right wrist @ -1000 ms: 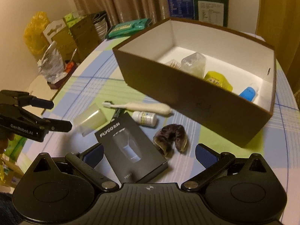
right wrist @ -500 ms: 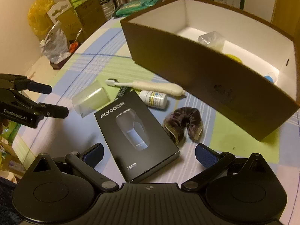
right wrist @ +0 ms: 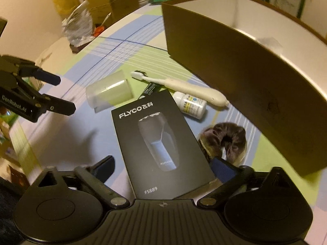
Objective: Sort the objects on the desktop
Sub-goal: 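Withdraw both tools from the box toward the loose items on the table, then grasp the black FLYCO shaver box with the right tool while the left tool grasps the clear cup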
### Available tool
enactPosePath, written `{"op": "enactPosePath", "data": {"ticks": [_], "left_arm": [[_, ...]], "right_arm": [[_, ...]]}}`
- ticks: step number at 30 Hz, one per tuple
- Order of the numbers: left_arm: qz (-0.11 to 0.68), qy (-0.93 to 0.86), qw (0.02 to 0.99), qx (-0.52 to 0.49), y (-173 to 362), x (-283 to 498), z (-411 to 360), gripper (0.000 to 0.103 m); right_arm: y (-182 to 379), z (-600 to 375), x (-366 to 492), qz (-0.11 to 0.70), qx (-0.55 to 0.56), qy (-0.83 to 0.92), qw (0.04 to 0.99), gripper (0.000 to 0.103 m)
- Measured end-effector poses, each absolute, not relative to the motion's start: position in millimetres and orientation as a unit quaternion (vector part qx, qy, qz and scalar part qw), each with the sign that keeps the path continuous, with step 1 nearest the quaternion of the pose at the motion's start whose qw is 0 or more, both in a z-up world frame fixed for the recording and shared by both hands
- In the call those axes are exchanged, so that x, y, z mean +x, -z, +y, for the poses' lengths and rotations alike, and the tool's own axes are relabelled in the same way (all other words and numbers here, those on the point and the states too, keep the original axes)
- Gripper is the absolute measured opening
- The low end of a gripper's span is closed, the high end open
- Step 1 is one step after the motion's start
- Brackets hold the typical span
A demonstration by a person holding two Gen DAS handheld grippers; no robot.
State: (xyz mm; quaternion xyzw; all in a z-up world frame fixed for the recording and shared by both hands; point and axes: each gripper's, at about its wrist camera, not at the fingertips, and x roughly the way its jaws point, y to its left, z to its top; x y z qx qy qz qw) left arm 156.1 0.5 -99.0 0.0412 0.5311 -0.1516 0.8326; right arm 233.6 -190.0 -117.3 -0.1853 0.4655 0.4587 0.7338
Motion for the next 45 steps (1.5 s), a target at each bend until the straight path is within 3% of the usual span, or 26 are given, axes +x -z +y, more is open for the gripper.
{"op": "enactPosePath", "data": {"ticks": [7,14,29,39,45], "left_arm": [[0.531,0.151,0.833,0.039,101,155,4,0.094],[0.528,0.161,0.832,0.044,103,155,-1,0.094],[0.505,0.209,0.832,0.092,112,182,-26,0.091],[0.516,0.234,0.815,0.124,135,210,-43,0.077],[0.523,0.239,0.810,0.114,142,214,-42,0.056]], "right_arm": [[121,-177,231,0.451,-0.212,-0.470,0.729,0.089],[123,-175,221,0.442,-0.236,-0.471,0.726,0.080],[120,-264,216,0.489,-0.201,-0.395,0.751,0.080],[118,-317,229,0.508,-0.166,-0.318,0.783,0.080],[118,-332,239,0.512,-0.146,-0.286,0.797,0.080]]}}
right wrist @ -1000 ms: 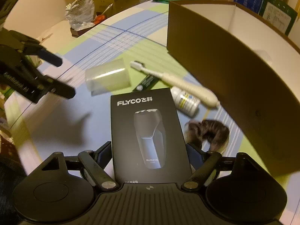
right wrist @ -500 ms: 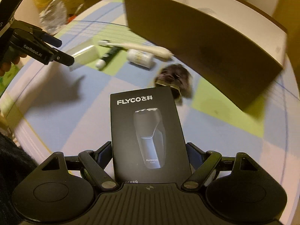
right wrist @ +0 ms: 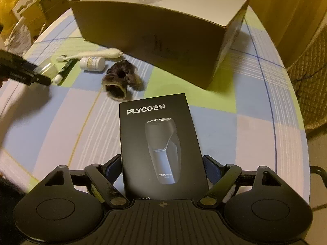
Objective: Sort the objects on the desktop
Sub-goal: 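Grasp the black FLYCO shaver box with the right tool while the left tool grasps the clear cup, then carry the FLYCO box and clear cup over the cardboard box with both tools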
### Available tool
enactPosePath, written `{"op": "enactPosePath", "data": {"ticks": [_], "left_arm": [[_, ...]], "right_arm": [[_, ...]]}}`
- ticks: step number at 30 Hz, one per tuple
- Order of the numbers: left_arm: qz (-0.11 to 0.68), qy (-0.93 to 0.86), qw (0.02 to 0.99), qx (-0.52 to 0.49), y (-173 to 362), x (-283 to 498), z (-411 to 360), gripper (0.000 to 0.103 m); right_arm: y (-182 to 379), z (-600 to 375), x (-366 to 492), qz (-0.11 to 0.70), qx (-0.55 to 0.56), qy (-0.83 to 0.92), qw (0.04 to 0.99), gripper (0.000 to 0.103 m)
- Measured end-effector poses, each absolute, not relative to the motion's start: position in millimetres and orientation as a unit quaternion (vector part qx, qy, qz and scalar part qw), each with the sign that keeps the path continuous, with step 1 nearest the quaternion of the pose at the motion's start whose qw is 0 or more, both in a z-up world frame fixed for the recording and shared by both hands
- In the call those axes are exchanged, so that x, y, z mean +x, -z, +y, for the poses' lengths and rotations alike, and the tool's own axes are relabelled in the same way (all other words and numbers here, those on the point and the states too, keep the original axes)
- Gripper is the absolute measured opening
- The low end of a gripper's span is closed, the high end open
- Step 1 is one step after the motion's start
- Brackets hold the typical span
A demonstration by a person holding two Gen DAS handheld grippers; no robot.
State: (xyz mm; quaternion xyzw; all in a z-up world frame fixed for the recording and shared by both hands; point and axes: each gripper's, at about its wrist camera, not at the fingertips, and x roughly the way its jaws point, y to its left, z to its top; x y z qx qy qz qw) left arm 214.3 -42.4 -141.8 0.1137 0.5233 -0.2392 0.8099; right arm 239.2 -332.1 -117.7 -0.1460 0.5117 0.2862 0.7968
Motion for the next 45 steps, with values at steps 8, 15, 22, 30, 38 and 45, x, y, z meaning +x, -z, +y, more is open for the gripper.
{"op": "enactPosePath", "data": {"ticks": [8,15,22,30,38,45], "left_arm": [[0.527,0.237,0.809,0.113,139,209,-50,0.048],[0.532,0.235,0.805,0.121,137,192,-52,0.048],[0.534,0.229,0.805,0.118,135,182,-48,0.048],[0.517,0.232,0.817,0.110,116,180,-46,0.048],[0.482,0.248,0.834,0.103,87,187,-54,0.048],[0.443,0.266,0.851,0.095,54,204,-66,0.048]], "right_arm": [[120,-321,249,0.505,-0.138,-0.285,0.803,0.087],[130,-308,260,0.502,-0.163,-0.286,0.800,0.087],[131,-308,259,0.503,-0.166,-0.284,0.799,0.078],[113,-311,261,0.496,-0.141,-0.283,0.809,0.078],[82,-308,271,0.482,-0.118,-0.290,0.819,0.078],[46,-304,285,0.455,-0.108,-0.316,0.826,0.078]]}}
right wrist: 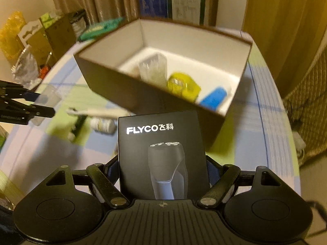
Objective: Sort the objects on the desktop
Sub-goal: 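Carry the FLYCO box and clear cup over the cardboard box with both tools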
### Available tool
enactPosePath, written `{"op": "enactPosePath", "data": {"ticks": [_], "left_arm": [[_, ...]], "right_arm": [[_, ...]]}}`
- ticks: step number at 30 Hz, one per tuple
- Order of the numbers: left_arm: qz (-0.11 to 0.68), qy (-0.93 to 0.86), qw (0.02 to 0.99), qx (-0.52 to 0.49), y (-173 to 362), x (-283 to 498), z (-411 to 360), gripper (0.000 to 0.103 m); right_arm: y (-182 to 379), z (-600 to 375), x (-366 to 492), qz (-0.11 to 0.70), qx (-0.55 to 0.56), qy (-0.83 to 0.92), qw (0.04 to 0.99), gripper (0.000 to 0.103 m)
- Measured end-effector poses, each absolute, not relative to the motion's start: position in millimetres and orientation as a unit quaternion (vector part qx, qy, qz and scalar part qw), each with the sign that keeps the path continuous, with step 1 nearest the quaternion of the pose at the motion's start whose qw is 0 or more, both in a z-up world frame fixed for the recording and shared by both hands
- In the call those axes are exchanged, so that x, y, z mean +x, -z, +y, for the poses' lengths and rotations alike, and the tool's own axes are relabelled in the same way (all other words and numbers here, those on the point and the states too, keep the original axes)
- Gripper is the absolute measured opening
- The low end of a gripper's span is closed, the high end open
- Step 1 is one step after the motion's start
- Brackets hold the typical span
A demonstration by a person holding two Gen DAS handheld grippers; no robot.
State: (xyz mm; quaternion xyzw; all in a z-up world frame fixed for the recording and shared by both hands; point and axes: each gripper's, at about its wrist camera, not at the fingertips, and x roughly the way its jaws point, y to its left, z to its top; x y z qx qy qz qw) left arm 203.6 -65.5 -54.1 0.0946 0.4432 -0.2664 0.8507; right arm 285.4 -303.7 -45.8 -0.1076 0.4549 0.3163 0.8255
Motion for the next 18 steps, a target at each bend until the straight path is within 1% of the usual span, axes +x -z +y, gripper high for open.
{"op": "enactPosePath", "data": {"ticks": [11,18], "left_arm": [[0.384,0.275,0.876,0.095,10,250,-102,0.048],[0.373,0.282,0.880,0.087,-4,303,-130,0.048]], "right_arm": [[-12,-282,340,0.397,-0.095,-0.335,0.849,0.078],[-17,-257,394,0.391,-0.100,-0.309,0.861,0.078]]}}
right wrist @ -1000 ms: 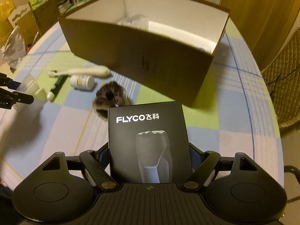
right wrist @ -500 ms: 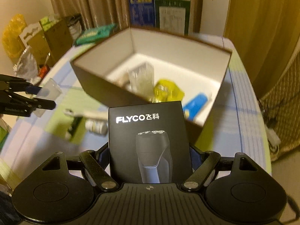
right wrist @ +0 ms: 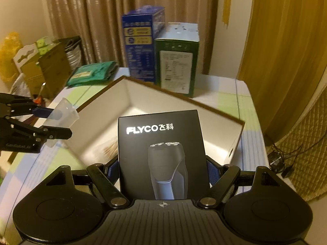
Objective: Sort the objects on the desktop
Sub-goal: 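Carry the FLYCO box and clear cup over the cardboard box with both tools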
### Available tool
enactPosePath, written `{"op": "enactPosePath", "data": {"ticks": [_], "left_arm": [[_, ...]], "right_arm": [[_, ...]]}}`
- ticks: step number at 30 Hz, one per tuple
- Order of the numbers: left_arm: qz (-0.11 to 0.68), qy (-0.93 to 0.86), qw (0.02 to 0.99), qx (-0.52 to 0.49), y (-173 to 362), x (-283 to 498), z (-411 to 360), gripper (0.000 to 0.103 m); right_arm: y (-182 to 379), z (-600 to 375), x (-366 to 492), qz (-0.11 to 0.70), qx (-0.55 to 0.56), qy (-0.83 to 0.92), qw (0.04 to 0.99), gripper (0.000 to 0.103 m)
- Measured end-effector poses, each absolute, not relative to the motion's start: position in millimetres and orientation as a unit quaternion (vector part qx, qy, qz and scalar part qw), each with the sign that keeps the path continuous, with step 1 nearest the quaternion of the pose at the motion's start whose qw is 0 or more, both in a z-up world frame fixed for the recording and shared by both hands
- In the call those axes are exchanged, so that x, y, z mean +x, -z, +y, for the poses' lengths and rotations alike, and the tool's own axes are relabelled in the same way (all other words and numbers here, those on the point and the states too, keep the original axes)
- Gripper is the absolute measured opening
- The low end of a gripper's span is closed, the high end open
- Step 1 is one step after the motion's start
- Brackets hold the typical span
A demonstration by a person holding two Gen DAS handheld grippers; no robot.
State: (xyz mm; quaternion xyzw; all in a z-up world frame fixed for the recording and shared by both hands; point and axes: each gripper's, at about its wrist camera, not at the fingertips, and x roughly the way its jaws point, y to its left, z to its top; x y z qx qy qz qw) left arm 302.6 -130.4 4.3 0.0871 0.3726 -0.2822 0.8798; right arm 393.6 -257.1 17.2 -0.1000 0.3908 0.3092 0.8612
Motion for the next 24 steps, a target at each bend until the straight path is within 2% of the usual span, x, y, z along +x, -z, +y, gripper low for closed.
{"op": "enactPosePath", "data": {"ticks": [13,24], "left_arm": [[0.419,0.270,0.862,0.091,31,396,-178,0.048],[0.447,0.254,0.849,0.119,67,433,-203,0.048]], "right_arm": [[19,-233,478,0.433,-0.090,-0.247,0.862,0.078],[59,-221,515,0.474,-0.064,-0.223,0.849,0.078]]}}
